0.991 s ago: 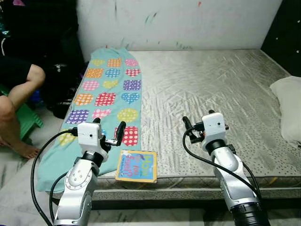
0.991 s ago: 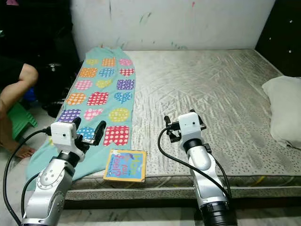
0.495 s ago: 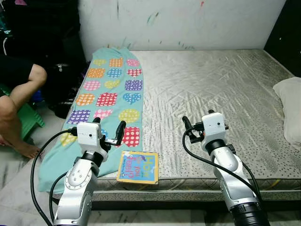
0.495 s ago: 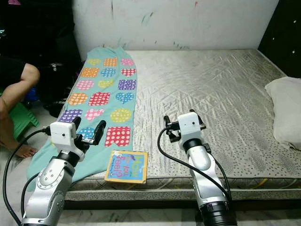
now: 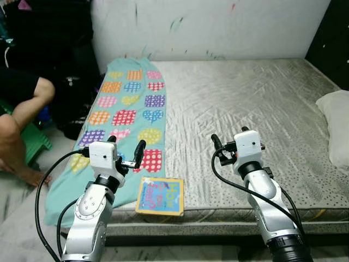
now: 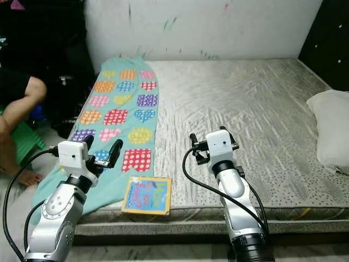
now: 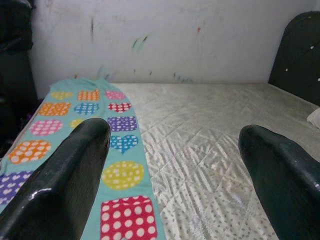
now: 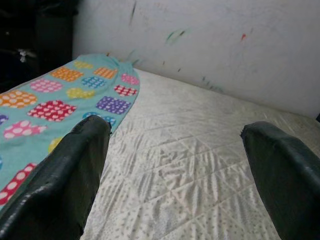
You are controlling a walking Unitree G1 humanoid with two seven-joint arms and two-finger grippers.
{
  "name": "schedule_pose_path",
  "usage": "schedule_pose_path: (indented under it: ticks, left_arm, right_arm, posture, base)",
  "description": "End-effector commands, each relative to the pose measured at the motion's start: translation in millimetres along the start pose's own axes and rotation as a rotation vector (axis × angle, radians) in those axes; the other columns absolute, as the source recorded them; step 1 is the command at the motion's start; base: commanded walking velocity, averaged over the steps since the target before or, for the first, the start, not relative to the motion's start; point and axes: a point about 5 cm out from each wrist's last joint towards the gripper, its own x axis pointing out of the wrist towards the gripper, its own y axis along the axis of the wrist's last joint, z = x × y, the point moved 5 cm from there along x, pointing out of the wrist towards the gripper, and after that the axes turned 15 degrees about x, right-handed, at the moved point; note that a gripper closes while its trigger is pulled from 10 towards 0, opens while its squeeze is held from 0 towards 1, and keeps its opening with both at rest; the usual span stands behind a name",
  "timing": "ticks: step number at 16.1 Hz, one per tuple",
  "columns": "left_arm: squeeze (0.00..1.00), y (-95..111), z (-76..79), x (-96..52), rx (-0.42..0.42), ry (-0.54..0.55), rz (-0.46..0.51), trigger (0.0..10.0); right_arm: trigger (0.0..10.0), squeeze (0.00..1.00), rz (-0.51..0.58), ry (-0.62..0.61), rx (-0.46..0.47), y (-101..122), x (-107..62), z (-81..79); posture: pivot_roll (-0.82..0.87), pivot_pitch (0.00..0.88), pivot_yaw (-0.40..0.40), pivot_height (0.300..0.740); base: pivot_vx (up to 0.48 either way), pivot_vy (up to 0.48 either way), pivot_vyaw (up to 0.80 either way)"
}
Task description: Clean up the room
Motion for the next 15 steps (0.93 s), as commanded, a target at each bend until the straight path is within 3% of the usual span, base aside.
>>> schedule_pose_path:
  ticks: [1, 10, 15]
  left_arm:
    - [0.0, 4.9, -1.1, 2.1, 0.015, -0.011, 0.019, 10.0]
    - [0.0, 5.4, -1.3, 4.6, 0.019, -0.012, 0.017, 10.0]
    - [0.0, 4.2, -5.0, 6.6, 0.016, 0.014, 0.006, 10.0]
  right_arm:
    - [10.0, 0.0, 0.022, 0.018, -0.002, 6.7, 3.0, -3.4]
    - [10.0, 0.0, 0.036, 0.021, 0.0, 8.9, 4.7, -4.8]
    - [10.0, 0.0, 0.038, 0.014, 0.003, 8.8, 4.7, -3.6]
  posture:
    - [-0.08, 0.0, 0.027, 0.74]
    - [-0.08, 0.0, 0.032, 0.74]
    - [-0.08, 0.0, 0.036, 0.74]
  base:
    - [0.311, 0.0, 0.0]
    - [0.305, 0.0, 0.0]
    - [0.0, 0.0, 0.0]
